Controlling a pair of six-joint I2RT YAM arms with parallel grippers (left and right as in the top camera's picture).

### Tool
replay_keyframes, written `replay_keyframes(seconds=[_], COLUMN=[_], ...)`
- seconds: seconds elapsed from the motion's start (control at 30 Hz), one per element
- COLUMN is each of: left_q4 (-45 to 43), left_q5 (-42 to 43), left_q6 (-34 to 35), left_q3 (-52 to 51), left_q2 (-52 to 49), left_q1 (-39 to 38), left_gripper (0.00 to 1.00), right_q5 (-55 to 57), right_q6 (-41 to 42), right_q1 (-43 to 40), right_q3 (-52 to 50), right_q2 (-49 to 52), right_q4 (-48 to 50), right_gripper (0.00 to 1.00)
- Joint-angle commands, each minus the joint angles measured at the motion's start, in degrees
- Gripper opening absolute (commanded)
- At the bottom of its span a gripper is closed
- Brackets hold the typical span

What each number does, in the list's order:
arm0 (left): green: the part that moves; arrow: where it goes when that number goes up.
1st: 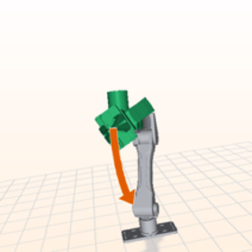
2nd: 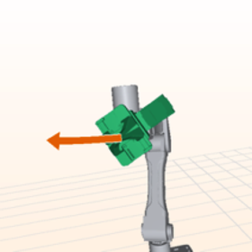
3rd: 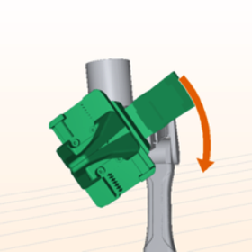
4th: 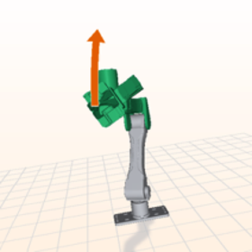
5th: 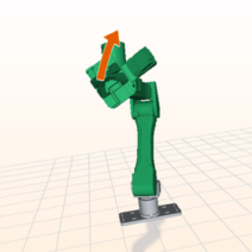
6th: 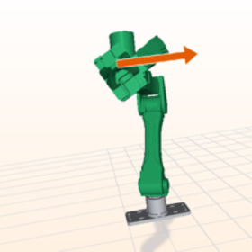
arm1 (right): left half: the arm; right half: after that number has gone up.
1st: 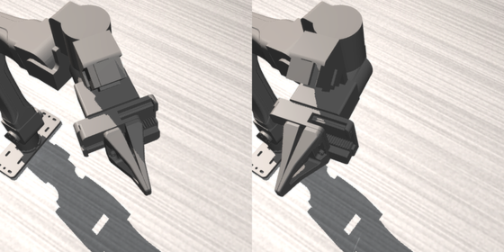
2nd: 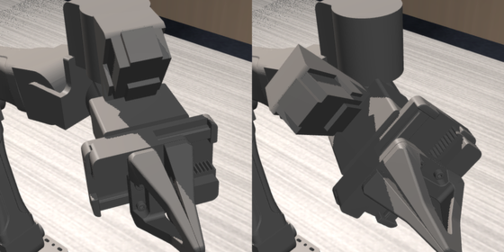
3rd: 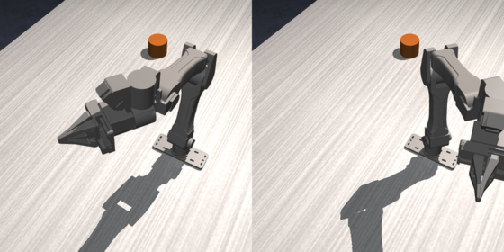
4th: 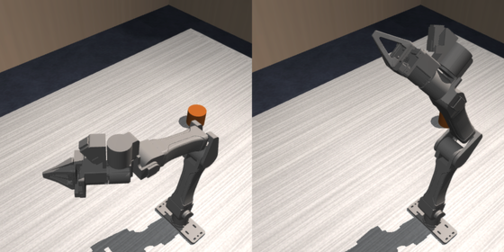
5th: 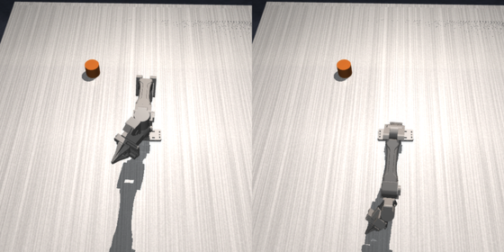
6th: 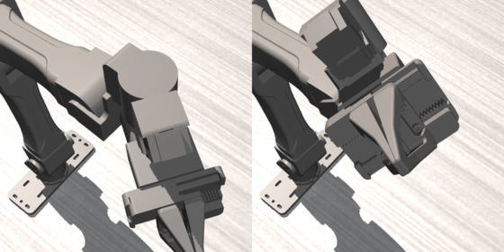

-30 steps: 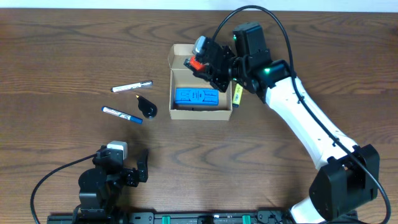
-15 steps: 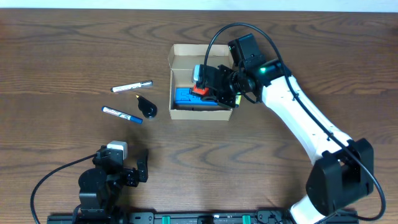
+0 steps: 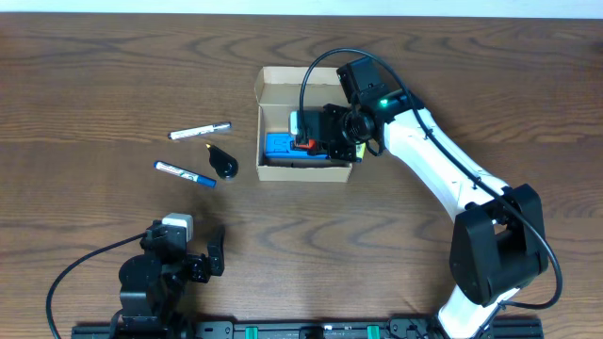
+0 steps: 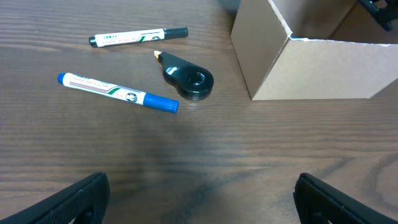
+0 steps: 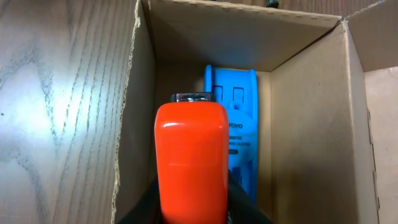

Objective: Pack container
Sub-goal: 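Carry the red stapler into the box beside the duster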

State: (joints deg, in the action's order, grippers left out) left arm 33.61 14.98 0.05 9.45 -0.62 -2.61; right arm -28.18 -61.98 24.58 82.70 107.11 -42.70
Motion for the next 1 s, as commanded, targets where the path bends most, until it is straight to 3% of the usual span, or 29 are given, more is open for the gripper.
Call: replay_keyframes(seconds=[0.0,0.17,0.43,0.97], left_q4=[-0.02,-0.02,-0.02,-0.02], left_q5=[-0.17,-0.2,-0.2,-0.17], left_q6=[0.35,0.35,0.37,0.37], left_q3=[-0.5,-0.5,-0.5,-0.5], left_q2=[0.42,0.42,0.42,0.42], left_q1=[0.35,0.35,0.35,0.35], left_gripper=[0.95,0.95,0.95,0.95], right_q5=[-0.94,-0.96,1.05,2.69], right_q6=[-0.2,-0.24,-3.5,-2.34], right_q1=[0.26,1.75,4.02,5.73], right_q3=[4.26,9.81,24.35,24.96], right_q2=[0.0,3.85,13.07,18.4], right_q4=[0.17,-2.82,-18.08,-20.37], right_gripper=[0.01,0.01,0.01,0.01])
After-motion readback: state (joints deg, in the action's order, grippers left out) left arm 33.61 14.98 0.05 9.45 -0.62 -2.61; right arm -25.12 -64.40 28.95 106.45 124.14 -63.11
